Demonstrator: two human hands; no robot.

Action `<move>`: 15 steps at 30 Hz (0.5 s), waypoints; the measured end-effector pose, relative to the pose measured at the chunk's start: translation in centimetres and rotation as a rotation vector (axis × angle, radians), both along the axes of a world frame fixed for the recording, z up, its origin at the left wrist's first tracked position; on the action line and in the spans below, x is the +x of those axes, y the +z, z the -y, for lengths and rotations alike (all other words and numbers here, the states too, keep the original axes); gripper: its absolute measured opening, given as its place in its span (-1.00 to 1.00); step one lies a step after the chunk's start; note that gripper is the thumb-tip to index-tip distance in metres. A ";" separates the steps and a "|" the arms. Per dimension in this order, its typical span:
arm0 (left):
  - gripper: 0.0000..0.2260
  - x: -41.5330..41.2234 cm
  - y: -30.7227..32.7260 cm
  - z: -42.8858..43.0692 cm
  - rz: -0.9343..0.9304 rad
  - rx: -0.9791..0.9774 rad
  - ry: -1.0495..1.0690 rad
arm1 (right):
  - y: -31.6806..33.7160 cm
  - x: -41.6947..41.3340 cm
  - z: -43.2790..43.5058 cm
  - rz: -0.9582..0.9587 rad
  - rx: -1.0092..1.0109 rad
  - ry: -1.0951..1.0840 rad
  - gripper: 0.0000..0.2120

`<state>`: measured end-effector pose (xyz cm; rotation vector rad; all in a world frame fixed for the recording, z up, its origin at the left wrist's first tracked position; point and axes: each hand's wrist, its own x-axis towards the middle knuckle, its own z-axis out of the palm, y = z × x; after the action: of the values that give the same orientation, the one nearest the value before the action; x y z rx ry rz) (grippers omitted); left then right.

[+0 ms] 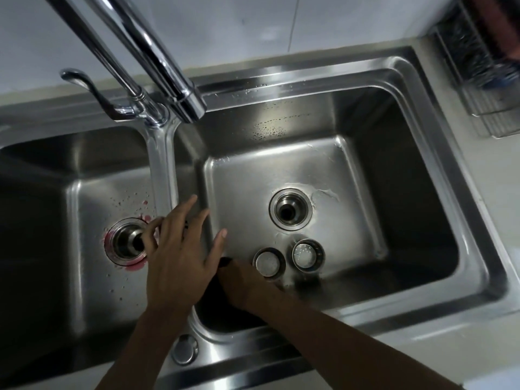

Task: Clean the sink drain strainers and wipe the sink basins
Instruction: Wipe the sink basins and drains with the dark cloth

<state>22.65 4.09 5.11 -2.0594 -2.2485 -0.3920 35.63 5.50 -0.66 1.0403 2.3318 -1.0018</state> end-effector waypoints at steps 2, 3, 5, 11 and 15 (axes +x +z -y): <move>-0.55 0.0 0.0 0.0 -0.001 0.008 0.002 | 0.4 0.2 -0.1 0.024 0.005 0.079 -0.72; -0.56 0.0 0.0 0.0 0.002 0.011 0.004 | 0.6 0.2 -0.4 0.052 0.005 0.129 -0.72; -0.56 0.1 0.1 0.0 0.007 0.013 0.005 | 1.1 0.3 -1.1 0.105 -0.040 0.198 -0.68; -0.55 -0.2 0.0 0.0 0.011 0.011 -0.015 | 2.2 2.9 -1.6 0.123 -0.393 0.172 -0.59; -0.54 -0.5 -0.5 0.1 0.005 0.034 -0.026 | 2.8 5.4 -1.8 0.156 -0.377 0.190 -0.58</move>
<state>22.11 4.00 4.63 -2.0758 -2.2038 -0.4336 41.03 7.34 2.14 0.7077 1.9716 -1.1781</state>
